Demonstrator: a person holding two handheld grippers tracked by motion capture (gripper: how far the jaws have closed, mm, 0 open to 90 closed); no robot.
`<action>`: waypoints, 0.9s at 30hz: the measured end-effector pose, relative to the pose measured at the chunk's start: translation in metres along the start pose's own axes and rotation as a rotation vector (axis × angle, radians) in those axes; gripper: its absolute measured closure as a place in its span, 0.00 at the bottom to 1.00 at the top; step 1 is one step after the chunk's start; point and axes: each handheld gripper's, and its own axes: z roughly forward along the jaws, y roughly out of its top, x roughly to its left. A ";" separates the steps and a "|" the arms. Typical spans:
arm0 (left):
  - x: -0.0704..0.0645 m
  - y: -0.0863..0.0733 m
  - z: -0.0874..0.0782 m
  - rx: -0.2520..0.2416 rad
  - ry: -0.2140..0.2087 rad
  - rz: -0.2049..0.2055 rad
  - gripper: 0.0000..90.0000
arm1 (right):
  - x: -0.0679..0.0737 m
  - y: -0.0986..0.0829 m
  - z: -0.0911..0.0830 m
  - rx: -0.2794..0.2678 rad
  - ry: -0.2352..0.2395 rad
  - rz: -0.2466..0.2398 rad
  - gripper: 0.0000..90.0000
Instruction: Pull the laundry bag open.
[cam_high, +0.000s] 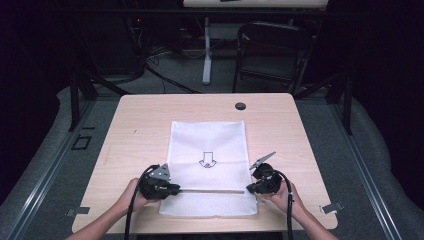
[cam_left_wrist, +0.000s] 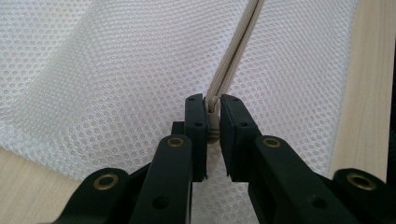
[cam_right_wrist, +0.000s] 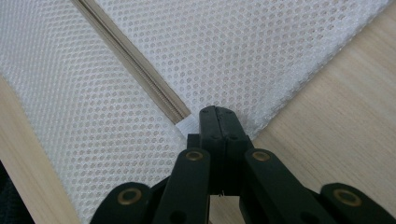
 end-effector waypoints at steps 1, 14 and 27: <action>0.000 0.000 0.000 0.001 -0.002 0.000 0.91 | 0.000 0.000 0.000 -0.005 0.007 0.003 1.00; 0.000 0.000 -0.002 -0.005 -0.011 0.007 0.91 | 0.000 0.000 0.000 -0.010 0.007 0.002 1.00; 0.001 -0.004 -0.003 -0.002 -0.019 0.001 0.91 | -0.001 0.000 -0.001 0.006 0.008 -0.014 1.00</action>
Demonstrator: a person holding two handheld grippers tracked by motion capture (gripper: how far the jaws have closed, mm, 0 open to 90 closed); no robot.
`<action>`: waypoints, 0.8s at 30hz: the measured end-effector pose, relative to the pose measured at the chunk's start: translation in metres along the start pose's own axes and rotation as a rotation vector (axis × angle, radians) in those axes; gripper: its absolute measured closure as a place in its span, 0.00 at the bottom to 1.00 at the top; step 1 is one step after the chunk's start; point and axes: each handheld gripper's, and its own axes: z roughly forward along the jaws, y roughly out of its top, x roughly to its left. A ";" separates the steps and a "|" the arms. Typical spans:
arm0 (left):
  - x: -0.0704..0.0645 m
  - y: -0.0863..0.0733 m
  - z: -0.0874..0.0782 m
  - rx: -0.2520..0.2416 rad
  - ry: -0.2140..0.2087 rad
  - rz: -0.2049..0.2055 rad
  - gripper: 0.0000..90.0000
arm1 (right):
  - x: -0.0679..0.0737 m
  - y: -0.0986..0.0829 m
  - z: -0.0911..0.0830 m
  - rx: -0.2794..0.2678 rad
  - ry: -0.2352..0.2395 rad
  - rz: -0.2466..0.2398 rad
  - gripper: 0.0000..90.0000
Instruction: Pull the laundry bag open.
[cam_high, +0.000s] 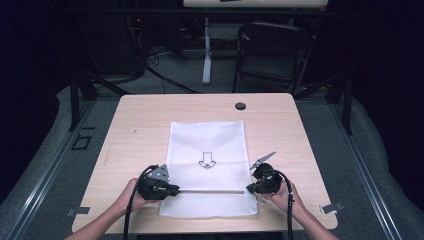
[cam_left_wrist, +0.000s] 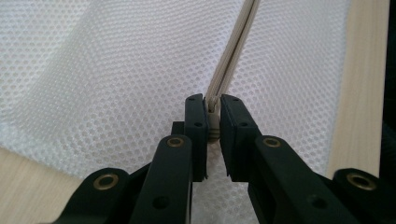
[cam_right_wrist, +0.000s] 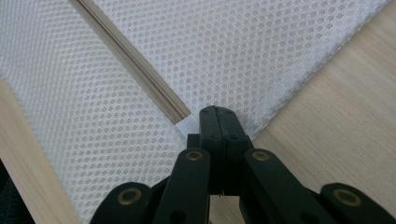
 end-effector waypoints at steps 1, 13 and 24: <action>0.000 -0.001 -0.001 0.002 -0.001 -0.001 0.91 | 0.001 0.000 0.001 -0.008 0.000 0.008 1.00; 0.002 -0.007 -0.007 0.007 0.013 -0.008 0.91 | 0.001 0.000 0.001 -0.013 -0.004 0.013 1.00; 0.007 -0.017 -0.019 0.015 0.039 -0.033 0.91 | 0.001 0.000 0.000 0.001 -0.008 0.005 1.00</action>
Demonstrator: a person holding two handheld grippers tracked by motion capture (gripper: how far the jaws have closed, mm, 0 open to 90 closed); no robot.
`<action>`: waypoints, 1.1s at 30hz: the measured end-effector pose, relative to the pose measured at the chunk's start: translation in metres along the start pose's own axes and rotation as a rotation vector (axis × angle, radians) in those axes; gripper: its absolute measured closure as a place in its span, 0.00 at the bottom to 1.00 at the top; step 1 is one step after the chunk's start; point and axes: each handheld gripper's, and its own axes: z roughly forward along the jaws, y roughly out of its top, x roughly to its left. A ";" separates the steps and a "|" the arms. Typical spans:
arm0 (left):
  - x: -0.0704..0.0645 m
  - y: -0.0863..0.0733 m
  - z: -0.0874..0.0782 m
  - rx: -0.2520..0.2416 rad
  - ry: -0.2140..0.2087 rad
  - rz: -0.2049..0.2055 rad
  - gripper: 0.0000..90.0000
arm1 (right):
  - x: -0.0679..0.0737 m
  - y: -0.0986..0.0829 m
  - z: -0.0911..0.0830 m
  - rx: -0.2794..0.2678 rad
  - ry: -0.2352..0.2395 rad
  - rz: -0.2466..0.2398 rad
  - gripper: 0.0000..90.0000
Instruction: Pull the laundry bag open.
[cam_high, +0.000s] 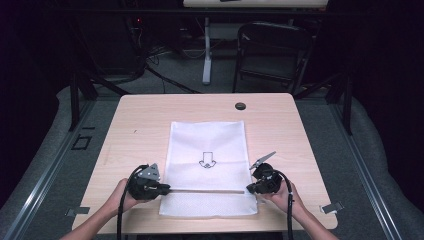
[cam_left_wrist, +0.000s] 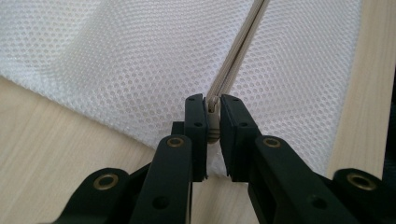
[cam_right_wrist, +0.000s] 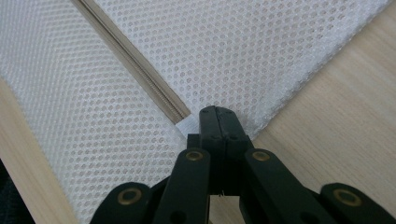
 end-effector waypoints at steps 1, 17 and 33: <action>0.000 -0.001 -0.001 0.010 0.011 0.000 0.91 | 0.000 0.000 0.000 0.001 0.000 0.000 1.00; 0.008 -0.022 -0.010 0.027 0.048 -0.068 0.91 | 0.001 0.000 0.001 -0.008 0.000 0.007 1.00; 0.013 -0.023 -0.016 -0.005 0.037 -0.182 0.61 | 0.008 0.001 -0.008 -0.034 -0.005 -0.075 0.86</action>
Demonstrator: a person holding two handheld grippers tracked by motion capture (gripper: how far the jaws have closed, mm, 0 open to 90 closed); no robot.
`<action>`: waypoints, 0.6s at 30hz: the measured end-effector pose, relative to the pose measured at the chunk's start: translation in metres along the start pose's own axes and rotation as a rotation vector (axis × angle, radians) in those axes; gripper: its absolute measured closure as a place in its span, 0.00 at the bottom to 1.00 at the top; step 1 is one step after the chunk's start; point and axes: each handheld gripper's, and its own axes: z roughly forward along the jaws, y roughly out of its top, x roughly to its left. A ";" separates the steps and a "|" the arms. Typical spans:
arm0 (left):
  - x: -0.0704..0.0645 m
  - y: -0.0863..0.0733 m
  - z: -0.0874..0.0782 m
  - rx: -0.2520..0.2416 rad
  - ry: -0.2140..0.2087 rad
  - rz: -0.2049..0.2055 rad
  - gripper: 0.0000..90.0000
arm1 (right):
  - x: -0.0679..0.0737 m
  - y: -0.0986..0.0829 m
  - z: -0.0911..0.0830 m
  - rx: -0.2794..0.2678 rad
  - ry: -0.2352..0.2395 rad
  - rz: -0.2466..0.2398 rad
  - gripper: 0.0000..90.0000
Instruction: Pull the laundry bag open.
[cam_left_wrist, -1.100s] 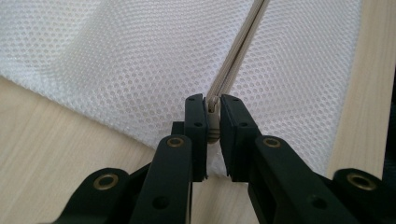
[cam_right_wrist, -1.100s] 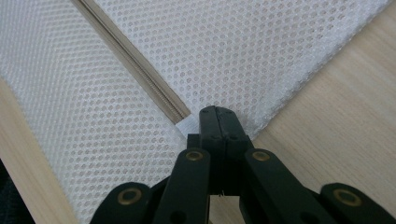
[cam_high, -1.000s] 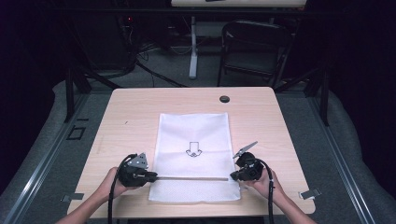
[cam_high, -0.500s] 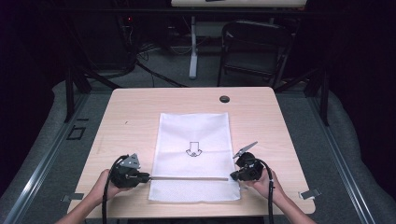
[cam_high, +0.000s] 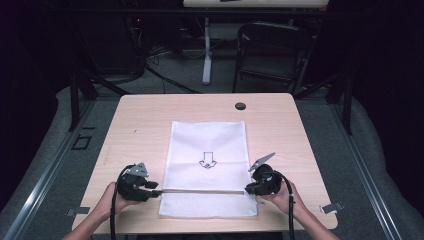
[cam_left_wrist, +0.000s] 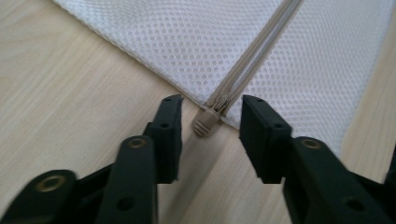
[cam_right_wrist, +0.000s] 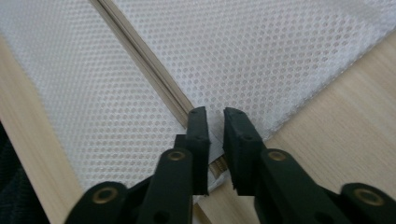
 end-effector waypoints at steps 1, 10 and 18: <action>0.000 0.001 -0.001 -0.008 0.006 0.000 0.58 | 0.001 0.001 -0.002 -0.006 -0.002 -0.007 0.83; -0.008 0.010 -0.023 -0.037 0.101 -0.065 0.22 | 0.003 0.002 -0.023 -0.033 -0.065 0.012 0.39; -0.020 0.012 -0.042 -0.029 0.156 -0.120 0.07 | 0.007 -0.003 -0.049 -0.050 -0.135 0.051 0.16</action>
